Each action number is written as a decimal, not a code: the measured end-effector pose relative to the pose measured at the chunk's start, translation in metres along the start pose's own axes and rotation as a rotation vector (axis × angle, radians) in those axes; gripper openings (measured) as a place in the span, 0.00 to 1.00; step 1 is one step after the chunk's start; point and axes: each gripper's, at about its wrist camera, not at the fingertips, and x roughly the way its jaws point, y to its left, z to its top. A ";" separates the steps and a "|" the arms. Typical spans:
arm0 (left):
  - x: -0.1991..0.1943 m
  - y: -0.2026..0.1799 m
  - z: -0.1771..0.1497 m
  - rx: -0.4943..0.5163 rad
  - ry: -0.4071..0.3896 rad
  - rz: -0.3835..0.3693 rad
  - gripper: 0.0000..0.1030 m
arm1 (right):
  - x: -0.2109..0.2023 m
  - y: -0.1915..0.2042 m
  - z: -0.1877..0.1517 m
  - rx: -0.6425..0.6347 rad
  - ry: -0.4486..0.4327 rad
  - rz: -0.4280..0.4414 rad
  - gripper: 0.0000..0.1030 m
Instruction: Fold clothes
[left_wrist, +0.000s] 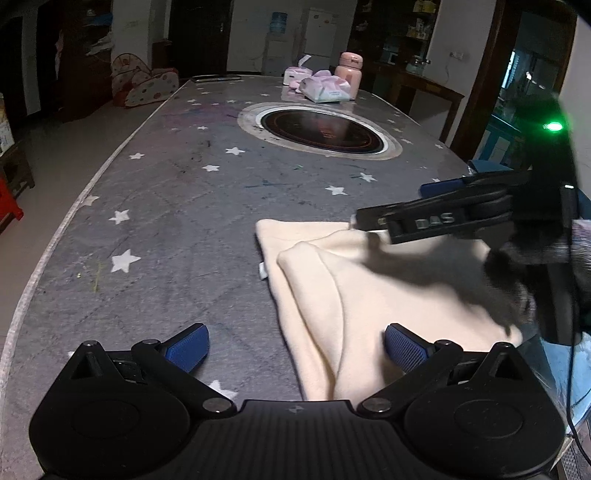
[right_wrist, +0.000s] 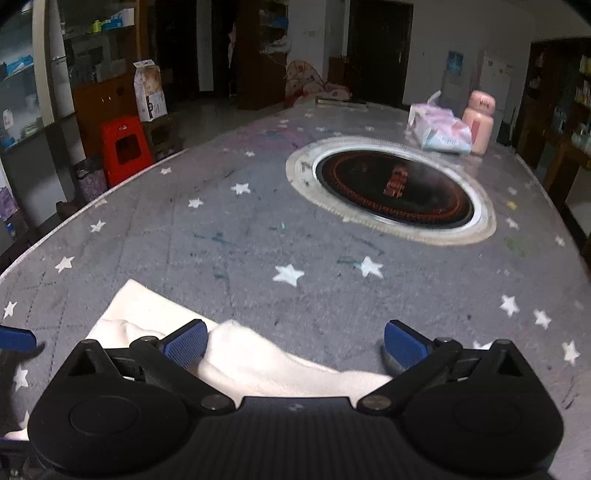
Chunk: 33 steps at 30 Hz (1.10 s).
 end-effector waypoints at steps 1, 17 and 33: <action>0.000 0.001 0.000 -0.007 0.002 0.002 1.00 | -0.004 0.001 0.000 -0.010 -0.009 -0.001 1.00; -0.014 0.021 -0.002 -0.050 -0.055 0.078 1.00 | -0.086 0.024 -0.041 -0.203 -0.075 0.086 1.00; -0.007 0.054 0.012 -0.236 0.025 0.067 1.00 | -0.106 0.122 -0.072 -0.527 -0.037 0.264 0.79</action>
